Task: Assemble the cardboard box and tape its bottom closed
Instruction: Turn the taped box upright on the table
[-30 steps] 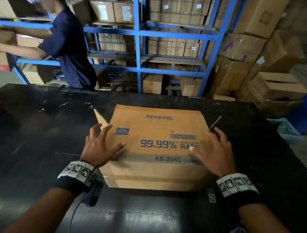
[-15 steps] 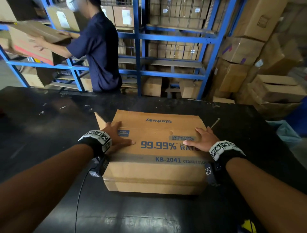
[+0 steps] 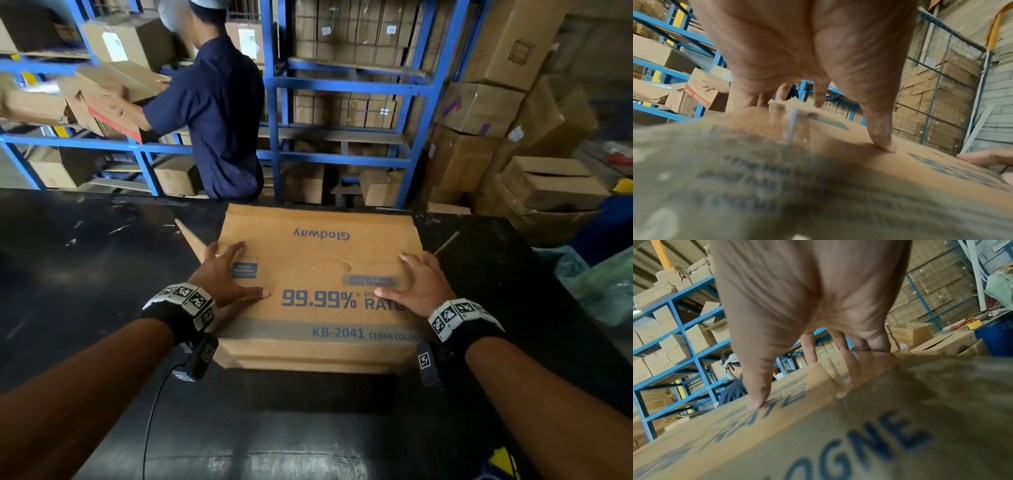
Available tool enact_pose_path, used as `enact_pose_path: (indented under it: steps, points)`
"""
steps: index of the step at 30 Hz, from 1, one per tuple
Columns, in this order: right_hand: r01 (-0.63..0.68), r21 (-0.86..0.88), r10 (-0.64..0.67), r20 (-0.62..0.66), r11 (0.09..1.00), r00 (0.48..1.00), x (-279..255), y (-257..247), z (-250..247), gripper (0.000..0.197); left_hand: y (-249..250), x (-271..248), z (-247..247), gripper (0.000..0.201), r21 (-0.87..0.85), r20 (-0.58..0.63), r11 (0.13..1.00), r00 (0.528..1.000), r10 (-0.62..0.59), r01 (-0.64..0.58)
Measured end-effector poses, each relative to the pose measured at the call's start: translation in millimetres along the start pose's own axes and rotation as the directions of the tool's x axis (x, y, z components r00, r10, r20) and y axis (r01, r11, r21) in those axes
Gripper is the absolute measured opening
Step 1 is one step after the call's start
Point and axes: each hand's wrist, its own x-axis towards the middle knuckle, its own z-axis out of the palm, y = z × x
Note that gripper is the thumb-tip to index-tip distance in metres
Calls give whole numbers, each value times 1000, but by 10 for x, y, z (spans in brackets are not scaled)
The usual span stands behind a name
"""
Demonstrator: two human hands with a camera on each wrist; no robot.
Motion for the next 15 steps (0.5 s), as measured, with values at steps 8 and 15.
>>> enact_pose_path:
  steps: [8,15]
  points:
    - [116,249,-21,-355,961,934,-247,179,20,126,71,-276,145,144,-233,-374,920,902,214,-315]
    - [111,478,94,-385,871,918,-840,649,706,126,-503,-889,770,138,-357,-332,904,936,114,-236]
